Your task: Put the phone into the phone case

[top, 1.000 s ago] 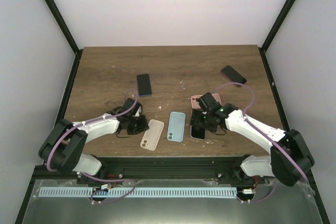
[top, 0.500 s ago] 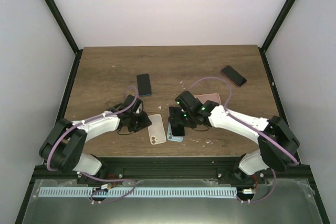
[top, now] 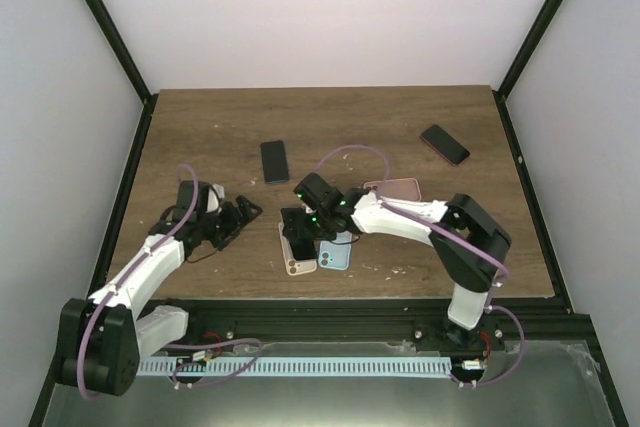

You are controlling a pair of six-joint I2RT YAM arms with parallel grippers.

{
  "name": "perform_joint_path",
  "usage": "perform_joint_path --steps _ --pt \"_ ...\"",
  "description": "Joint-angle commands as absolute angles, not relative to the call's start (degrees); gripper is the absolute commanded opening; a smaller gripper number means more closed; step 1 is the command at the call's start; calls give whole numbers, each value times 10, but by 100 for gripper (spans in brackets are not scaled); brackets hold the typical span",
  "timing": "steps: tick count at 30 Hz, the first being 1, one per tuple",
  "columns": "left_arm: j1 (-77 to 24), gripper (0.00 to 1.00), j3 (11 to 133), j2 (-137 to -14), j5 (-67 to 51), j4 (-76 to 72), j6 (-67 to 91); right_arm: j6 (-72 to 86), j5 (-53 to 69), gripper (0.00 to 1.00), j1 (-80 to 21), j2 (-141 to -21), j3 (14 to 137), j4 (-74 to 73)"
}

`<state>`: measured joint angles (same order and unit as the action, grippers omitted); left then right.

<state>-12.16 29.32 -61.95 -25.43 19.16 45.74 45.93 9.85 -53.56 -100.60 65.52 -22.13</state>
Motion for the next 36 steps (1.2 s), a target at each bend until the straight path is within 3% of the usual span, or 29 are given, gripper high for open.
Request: perform_joint_path --steps 1,6,26,36 --pt "-92 100 318 -593 -271 241 431 454 116 68 -557 -1040 707 -195" --pt "-90 99 311 -574 -262 242 428 458 115 67 -565 -1078 733 -216" --pt "-90 78 265 -583 -300 187 439 531 66 72 -586 -1070 723 -260" --pt "-90 65 242 -619 -339 140 438 567 54 88 -592 -1059 712 -270"
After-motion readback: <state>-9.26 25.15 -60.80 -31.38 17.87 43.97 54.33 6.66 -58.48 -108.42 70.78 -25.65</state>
